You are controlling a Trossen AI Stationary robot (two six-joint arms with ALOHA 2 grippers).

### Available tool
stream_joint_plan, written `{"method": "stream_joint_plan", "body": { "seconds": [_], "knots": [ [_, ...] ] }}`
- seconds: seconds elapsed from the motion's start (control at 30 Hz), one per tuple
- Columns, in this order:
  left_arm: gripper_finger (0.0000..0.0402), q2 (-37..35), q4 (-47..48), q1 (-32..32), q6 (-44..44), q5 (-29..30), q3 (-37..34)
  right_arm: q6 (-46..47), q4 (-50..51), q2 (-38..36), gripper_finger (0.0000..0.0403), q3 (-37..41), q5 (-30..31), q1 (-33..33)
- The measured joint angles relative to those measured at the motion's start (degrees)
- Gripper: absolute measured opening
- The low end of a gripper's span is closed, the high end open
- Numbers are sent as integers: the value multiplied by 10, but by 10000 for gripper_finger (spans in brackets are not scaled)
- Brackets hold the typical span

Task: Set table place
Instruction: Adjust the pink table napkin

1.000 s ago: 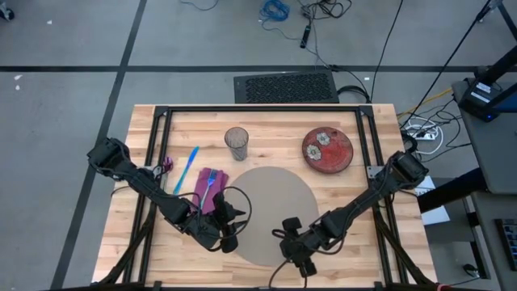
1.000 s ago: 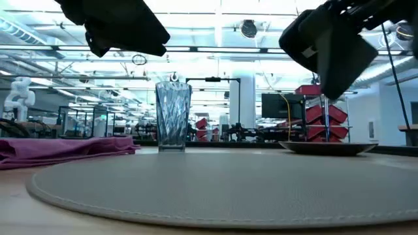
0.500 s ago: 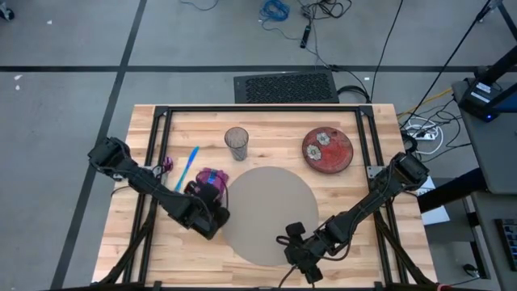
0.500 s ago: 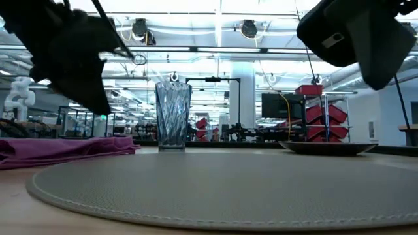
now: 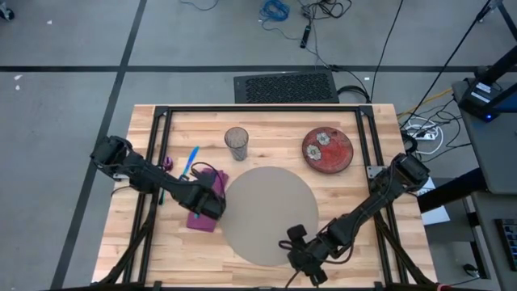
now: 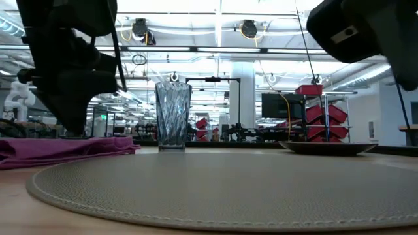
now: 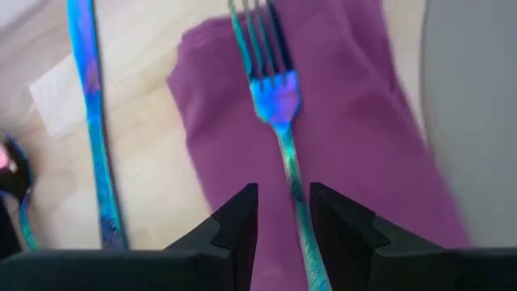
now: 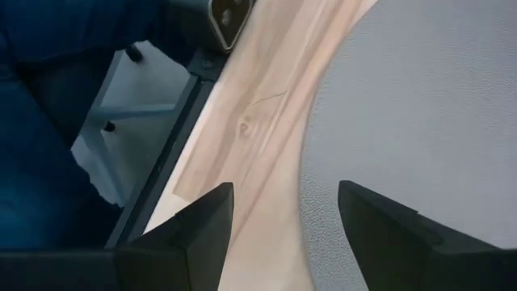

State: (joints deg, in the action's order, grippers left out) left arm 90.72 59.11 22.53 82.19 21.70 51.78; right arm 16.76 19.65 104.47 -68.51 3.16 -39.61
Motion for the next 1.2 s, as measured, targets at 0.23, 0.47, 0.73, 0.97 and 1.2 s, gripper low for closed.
{"method": "stream_joint_plan", "body": {
  "seconds": [0.23,0.47,0.73,0.97,1.2],
  "knots": [
    [99,0,-5,-10,-6,-7,0,-23,1,0,212,0,0,-3],
    [102,0,-60,-21,-47,-26,-8,-40,1,0,212,0,7,-3],
    [138,0,-84,-34,-50,-49,-43,-41,1,0,212,0,14,-3],
    [161,-2,-149,-34,-45,-85,-84,-40,-1,0,212,0,15,-3],
    [162,-2,-174,-5,6,-122,-92,-42,-1,0,212,0,15,-4]
  ]
}}
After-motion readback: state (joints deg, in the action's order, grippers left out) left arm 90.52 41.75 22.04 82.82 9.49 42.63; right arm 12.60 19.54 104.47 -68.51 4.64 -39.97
